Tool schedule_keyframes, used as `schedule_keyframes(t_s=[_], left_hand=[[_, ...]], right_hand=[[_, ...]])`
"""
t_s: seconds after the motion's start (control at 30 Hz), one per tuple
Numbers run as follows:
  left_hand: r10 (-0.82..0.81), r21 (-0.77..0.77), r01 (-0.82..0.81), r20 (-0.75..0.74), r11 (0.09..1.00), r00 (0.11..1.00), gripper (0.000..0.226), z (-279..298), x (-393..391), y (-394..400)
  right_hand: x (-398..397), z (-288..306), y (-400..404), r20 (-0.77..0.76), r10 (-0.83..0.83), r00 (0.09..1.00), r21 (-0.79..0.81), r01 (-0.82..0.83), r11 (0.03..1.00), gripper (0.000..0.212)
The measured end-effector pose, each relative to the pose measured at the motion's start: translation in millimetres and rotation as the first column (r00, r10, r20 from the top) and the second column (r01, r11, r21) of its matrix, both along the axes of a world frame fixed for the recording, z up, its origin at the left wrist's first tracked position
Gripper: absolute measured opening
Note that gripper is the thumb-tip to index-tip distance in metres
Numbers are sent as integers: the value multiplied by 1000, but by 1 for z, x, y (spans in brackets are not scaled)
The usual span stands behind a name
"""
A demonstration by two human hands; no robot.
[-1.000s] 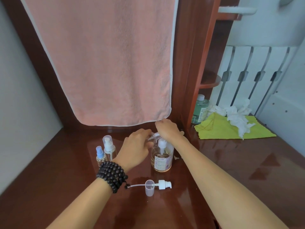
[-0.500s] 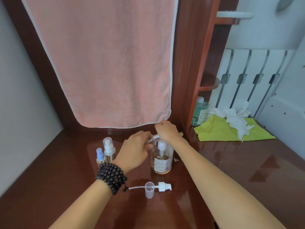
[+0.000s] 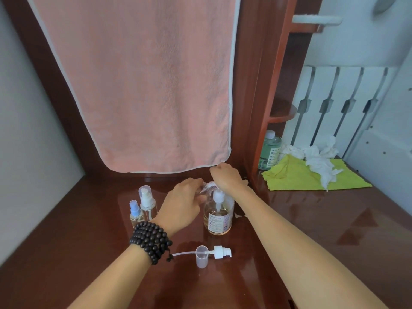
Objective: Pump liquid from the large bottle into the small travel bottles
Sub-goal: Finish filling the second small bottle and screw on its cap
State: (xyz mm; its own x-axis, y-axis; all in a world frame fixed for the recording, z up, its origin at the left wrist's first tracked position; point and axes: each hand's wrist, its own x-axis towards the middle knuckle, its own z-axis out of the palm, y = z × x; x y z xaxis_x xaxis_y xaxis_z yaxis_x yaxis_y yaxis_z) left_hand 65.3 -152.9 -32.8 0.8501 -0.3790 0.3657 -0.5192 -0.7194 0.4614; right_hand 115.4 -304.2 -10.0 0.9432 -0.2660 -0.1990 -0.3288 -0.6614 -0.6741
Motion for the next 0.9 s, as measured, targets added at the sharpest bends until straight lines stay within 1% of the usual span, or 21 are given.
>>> schedule_keyframes(t_s=[0.1,0.2,0.27,0.4,0.43,0.53,0.6,0.67,0.77,0.9], left_hand=[[10,9,-10,22,1000,1000,24,0,1,-1],[23,14,-23,7,1000,1000,28,-7,2,-3],[21,37,-20,-9,999,1000,29,-9,3,-4],[12,26,-11,-19,1000,1000,28,-7,2,-3],[8,29,-8,-19,1000,1000,27,-5,0,-2],[13,43,-13,14,999,1000,28,6,0,-1],[23,25,-24,33,999,999,27,7,0,-2],[34,0,-34,14,999,999,25,0,-2,-3],[28,12,-28,3,1000,1000,20,-8,-3,-5],[38,21,-38,-7,999,999,19,-8,-3,-6]], right_hand=[[5,-3,3,7,25,1000,12,-25,1000,28],[7,-12,6,-17,30,999,55,-29,998,21],[7,-16,5,-49,13,999,53,-11,999,23],[3,-14,1,-47,2,999,13,-1,1000,34],[1,-11,0,-38,1,999,-4,-2,1000,34],[-2,1,-1,54,16,998,-21,-15,1000,35],[0,2,-3,73,42,996,-45,-39,998,35],[0,-3,1,8,66,998,-39,-65,997,36],[1,-10,4,-60,79,995,-40,-82,996,46],[0,-10,4,-86,25,996,-33,-28,999,46]])
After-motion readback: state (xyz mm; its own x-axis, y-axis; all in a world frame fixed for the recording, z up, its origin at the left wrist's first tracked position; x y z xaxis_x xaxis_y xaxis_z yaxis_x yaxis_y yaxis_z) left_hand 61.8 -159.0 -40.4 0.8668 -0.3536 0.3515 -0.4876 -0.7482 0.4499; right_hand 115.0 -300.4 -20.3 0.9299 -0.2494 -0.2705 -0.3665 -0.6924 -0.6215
